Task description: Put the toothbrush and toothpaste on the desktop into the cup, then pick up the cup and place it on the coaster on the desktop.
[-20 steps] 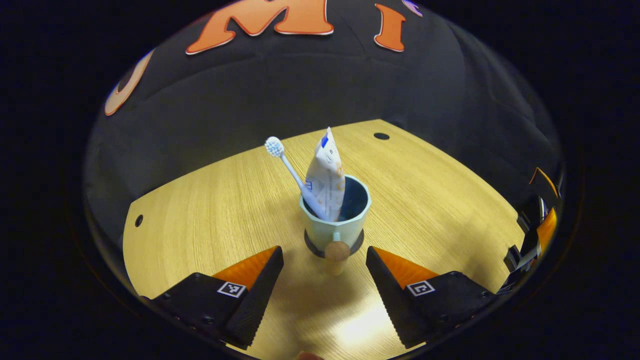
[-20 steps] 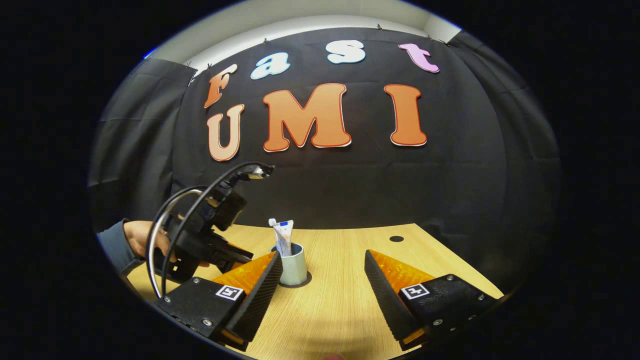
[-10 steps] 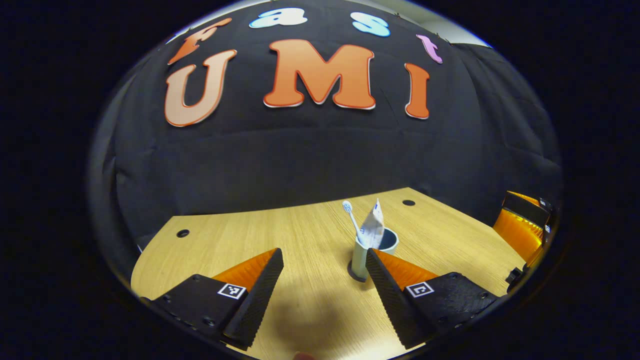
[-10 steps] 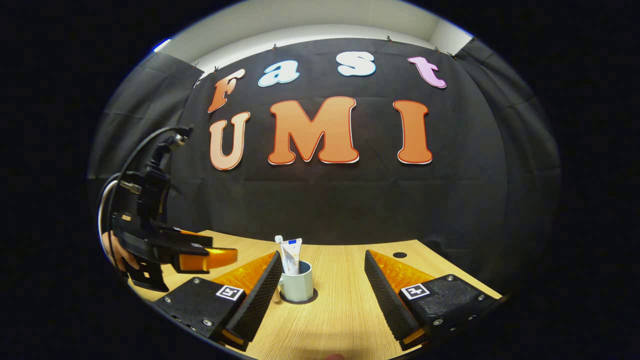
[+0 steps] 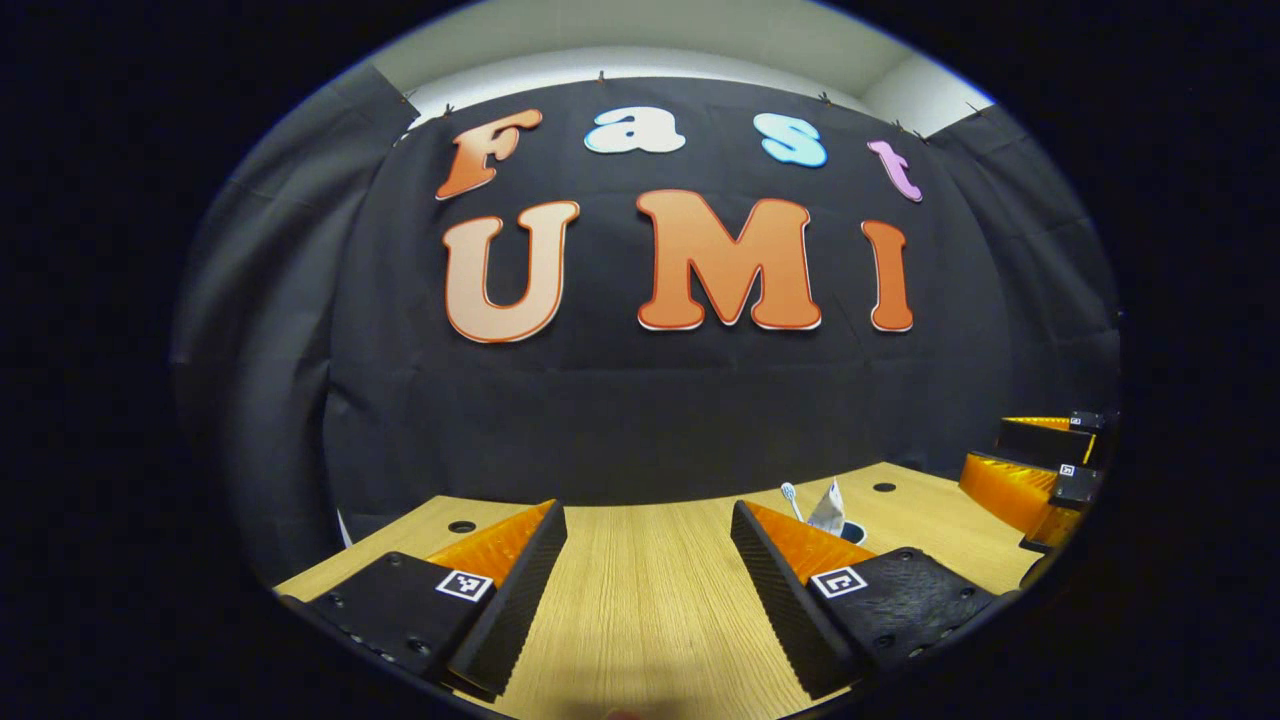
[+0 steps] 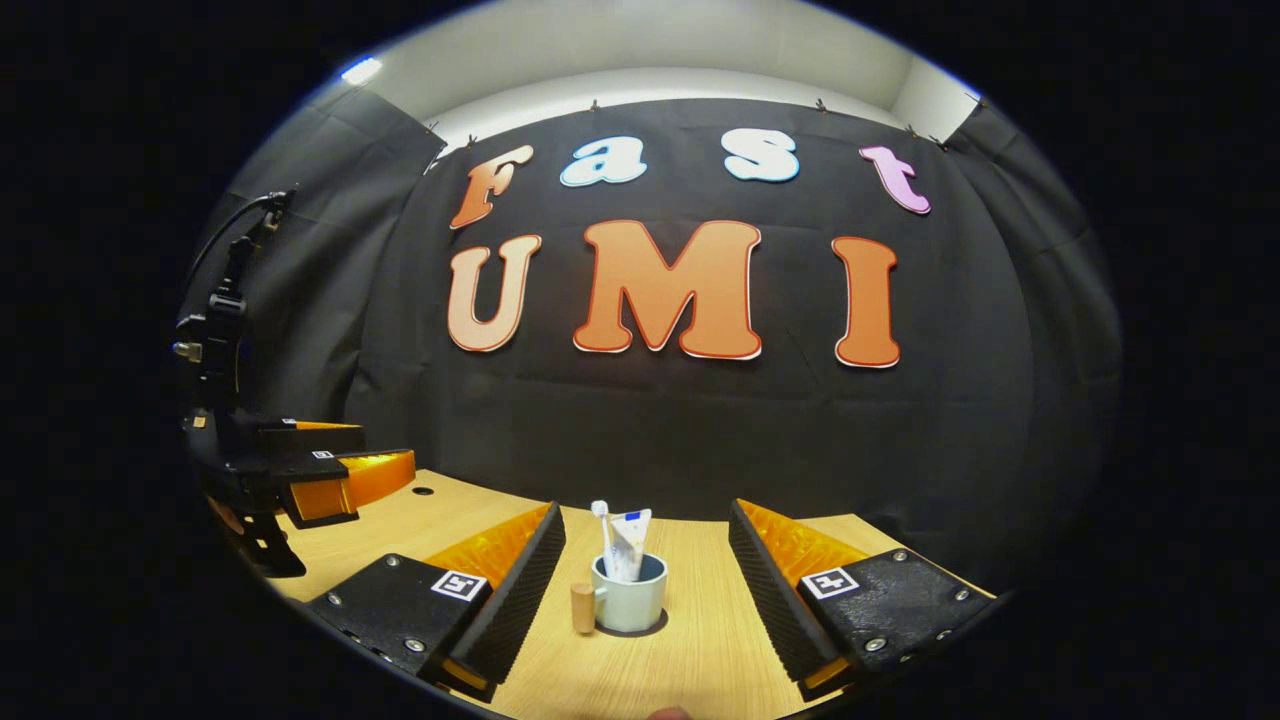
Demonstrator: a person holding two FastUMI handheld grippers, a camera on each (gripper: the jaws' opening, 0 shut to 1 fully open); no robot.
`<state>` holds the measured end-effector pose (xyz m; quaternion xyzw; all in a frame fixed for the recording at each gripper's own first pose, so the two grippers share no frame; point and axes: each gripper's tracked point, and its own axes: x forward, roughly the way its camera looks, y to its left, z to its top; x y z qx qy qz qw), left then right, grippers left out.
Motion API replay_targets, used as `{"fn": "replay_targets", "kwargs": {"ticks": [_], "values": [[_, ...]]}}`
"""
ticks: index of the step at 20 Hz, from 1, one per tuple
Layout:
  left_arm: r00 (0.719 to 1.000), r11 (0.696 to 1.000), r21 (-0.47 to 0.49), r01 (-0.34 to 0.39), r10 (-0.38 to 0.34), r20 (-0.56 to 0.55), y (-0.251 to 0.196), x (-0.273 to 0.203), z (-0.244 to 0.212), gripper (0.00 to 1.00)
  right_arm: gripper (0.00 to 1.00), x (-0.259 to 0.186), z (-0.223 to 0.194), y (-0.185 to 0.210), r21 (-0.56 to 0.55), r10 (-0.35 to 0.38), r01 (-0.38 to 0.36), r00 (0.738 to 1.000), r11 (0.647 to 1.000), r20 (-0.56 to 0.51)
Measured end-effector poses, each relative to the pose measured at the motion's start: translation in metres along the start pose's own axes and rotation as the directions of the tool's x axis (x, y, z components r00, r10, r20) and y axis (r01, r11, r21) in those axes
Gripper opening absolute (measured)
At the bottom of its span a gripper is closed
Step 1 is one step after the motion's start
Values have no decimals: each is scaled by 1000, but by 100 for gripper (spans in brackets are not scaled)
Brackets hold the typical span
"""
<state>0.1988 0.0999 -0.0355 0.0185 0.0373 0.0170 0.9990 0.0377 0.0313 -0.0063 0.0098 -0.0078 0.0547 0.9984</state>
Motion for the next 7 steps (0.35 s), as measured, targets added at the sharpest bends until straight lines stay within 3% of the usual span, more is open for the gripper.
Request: {"fn": "replay_targets", "kwargs": {"ticks": [3,7], "values": [[997,999,-31,22,-20,78,-4,-4,12,99,99,0,1,7,-10,19,-19,1000,1000,11],[997,997,-61,42,-37,66,-10,-9,5,99,99,0,4,6,-8,24,-24,1000,1000,19]]}}
